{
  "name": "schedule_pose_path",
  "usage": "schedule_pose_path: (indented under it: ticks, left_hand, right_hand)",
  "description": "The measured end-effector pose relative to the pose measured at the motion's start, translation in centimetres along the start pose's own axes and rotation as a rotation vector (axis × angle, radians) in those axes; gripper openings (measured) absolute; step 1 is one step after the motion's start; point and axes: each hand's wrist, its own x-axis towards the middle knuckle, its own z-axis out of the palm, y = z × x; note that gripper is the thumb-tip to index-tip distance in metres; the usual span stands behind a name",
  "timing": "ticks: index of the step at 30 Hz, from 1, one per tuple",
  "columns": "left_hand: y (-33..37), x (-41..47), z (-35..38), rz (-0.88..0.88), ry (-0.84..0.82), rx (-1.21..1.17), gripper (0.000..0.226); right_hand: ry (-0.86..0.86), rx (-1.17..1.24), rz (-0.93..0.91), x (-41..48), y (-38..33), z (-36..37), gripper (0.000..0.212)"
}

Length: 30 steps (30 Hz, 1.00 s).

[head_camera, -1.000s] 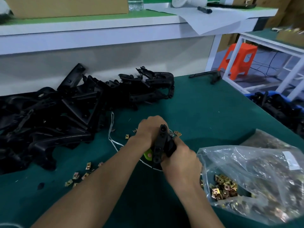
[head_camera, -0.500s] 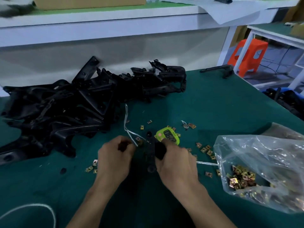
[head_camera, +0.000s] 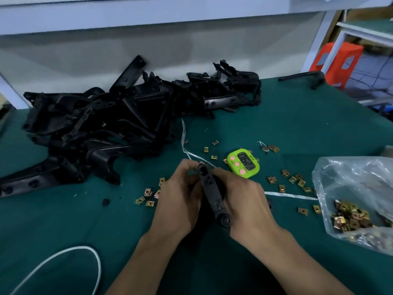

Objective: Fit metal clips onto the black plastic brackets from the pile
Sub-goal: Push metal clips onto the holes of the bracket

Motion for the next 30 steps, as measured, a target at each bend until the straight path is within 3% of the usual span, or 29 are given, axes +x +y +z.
schedule_pose_path:
  ticks: [7,12,14,17,20,23,30]
  left_hand:
    - [-0.2,0.0,0.2,-0.001,-0.014,-0.066,0.01]
    - [-0.4,0.1,0.4,-0.087,0.053,0.056,0.016]
    - [-0.2,0.0,0.5,-0.083,0.049,0.07,0.016]
    - [0.0,0.0,0.4,-0.066,-0.015,0.105,0.037]
    - [0.3,0.2,0.2,-0.07,-0.07,0.093,0.027]
    - [0.4,0.1,0.2,-0.06,-0.065,0.113,0.037]
    - [0.3,0.0,0.2,-0.049,-0.043,0.13,0.028]
  right_hand:
    - [0.045,0.012,-0.03,0.1,0.8,0.3,0.052]
    - [0.003,-0.005,0.021,0.4,0.9,0.2,0.037]
    - [0.004,0.033,0.025,0.5,0.9,0.1,0.042]
    - [0.042,0.108,0.025,0.3,1.0,-0.1,0.052]
    - [0.053,0.085,-0.003,0.3,1.3,-0.1,0.039]
    - [0.054,0.075,-0.003,0.7,1.7,-0.3,0.03]
    - [0.059,-0.022,0.01,0.6,1.4,-0.4,0.03]
